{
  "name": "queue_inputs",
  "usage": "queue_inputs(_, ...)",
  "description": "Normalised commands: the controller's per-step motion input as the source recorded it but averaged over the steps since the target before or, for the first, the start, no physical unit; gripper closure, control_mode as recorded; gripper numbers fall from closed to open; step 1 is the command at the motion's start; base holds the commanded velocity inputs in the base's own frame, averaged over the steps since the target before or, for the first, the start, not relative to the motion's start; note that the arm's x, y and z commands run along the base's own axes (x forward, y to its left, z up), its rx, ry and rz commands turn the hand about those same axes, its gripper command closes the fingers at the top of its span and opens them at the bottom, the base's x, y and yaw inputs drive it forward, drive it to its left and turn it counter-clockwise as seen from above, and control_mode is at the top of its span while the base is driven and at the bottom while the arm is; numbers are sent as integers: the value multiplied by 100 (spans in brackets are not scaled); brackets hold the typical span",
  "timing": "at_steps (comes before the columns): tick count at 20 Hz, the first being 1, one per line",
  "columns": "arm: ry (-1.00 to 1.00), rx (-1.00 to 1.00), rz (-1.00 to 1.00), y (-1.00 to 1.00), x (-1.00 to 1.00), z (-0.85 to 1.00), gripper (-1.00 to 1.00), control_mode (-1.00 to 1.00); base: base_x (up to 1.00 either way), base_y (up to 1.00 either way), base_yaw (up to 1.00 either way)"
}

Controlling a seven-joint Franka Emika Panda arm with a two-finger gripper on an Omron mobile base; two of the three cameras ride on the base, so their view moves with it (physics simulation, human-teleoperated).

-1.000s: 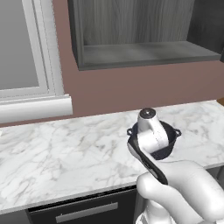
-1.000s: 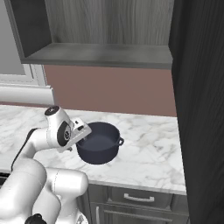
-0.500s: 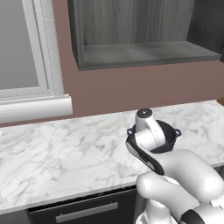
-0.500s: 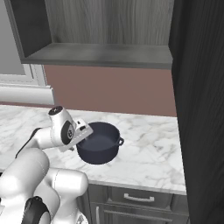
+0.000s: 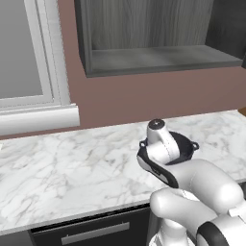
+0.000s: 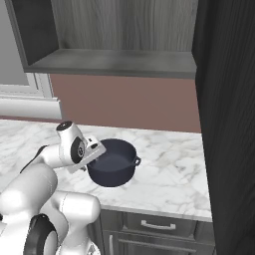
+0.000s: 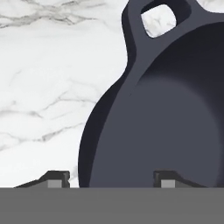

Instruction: Pick the kettle from the cabinet and place it on a stove burner. Then pick the pot from the counter and place it on another stove burner. Finally, turn both burners on.

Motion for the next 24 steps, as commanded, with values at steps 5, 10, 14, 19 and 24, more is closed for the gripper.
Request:
queue_inputs(5,0,0,0,0,0,-14,100,-100,0,0,0)
queue_inputs(10,1,0,0,0,0,-16,100,-100,0,0,0)
queue_inputs(14,0,0,0,0,0,-11,100,-100,0,0,0)
queue_inputs(19,-2,0,-3,0,-7,5,100,-100,0,0,0)
queue_inputs(24,0,0,-7,0,-18,16,100,-100,0,0,0)
